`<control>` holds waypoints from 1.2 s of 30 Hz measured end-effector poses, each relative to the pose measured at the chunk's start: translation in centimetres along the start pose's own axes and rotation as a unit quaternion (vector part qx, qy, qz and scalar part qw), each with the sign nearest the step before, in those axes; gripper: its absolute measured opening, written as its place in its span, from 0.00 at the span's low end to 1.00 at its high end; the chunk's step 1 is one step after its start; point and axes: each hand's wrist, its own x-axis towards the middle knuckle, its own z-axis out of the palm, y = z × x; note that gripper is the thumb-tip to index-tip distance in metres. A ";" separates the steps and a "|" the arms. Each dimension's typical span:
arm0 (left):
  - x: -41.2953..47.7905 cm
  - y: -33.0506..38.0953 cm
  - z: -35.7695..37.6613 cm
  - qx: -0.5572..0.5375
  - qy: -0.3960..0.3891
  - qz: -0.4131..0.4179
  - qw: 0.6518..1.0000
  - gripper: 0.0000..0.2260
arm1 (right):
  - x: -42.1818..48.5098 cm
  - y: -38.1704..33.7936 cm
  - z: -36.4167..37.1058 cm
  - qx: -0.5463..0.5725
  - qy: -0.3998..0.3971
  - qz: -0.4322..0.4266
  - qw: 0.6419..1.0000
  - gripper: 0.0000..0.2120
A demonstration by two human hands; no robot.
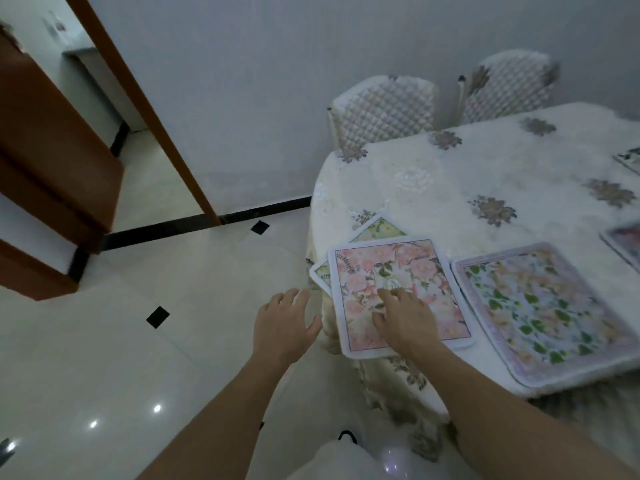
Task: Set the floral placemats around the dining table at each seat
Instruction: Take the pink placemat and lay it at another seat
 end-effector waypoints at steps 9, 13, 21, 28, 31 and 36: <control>5.4 3.5 4.1 -0.121 -0.002 0.046 0.992 0.23 | -0.9 6.2 -0.5 -0.015 0.009 0.133 0.991 0.24; 6.2 4.5 5.5 -0.193 -0.015 -0.007 0.981 0.22 | -1.3 8.2 -1.1 -0.021 0.003 0.186 0.982 0.26; 8.7 6.9 7.9 -0.293 -0.011 -0.169 0.941 0.23 | 2.3 12.1 -1.1 0.071 0.004 0.250 0.966 0.24; 9.4 7.9 9.0 -0.311 -0.030 -0.203 0.928 0.22 | 4.5 14.2 1.2 0.112 -0.013 0.280 0.954 0.21; 9.8 8.0 9.3 -0.318 -0.026 -0.219 0.922 0.24 | 5.1 14.8 1.9 0.120 -0.001 0.279 0.953 0.21; 10.3 8.4 9.1 -0.358 -0.017 -0.251 0.899 0.24 | 6.4 14.9 1.8 0.144 0.013 0.308 0.940 0.18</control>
